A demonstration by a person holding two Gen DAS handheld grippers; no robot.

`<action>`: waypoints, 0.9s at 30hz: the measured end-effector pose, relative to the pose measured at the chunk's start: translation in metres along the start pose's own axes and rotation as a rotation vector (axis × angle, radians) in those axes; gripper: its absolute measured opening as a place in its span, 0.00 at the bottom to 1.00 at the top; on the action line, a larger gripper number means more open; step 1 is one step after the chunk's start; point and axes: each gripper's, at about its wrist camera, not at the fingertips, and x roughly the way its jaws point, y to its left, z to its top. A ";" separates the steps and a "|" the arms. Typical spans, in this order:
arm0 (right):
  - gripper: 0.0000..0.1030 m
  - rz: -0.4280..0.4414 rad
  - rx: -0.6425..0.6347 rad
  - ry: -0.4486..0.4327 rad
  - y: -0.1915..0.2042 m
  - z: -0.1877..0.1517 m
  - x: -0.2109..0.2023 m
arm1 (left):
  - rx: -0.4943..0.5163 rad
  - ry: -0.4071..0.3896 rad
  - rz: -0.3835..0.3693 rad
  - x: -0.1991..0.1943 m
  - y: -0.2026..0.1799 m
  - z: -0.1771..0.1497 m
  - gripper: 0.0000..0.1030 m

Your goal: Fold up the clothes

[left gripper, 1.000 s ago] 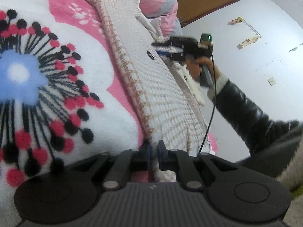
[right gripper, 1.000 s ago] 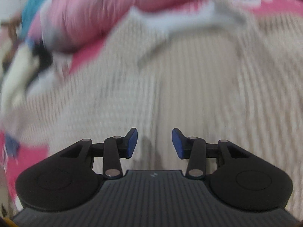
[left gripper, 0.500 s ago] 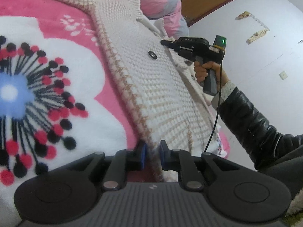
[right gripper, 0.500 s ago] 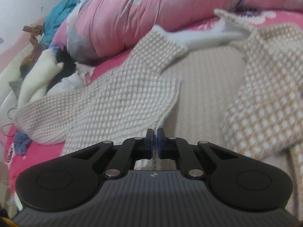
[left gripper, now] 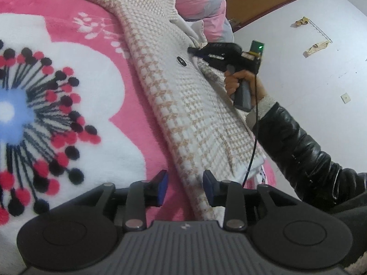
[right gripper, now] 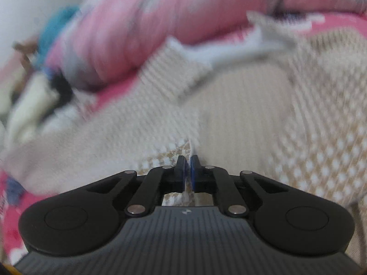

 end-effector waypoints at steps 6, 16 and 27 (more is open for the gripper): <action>0.15 0.025 0.084 -0.091 -0.023 -0.009 -0.062 | 0.019 0.007 -0.022 -0.004 -0.006 -0.002 0.55; 0.51 -0.082 0.353 -0.279 -0.118 -0.130 -0.266 | -0.034 0.012 0.032 0.004 -0.008 -0.003 0.41; 0.53 -0.047 0.666 -0.275 -0.173 -0.241 -0.283 | -0.042 0.004 0.157 0.011 -0.032 -0.003 0.46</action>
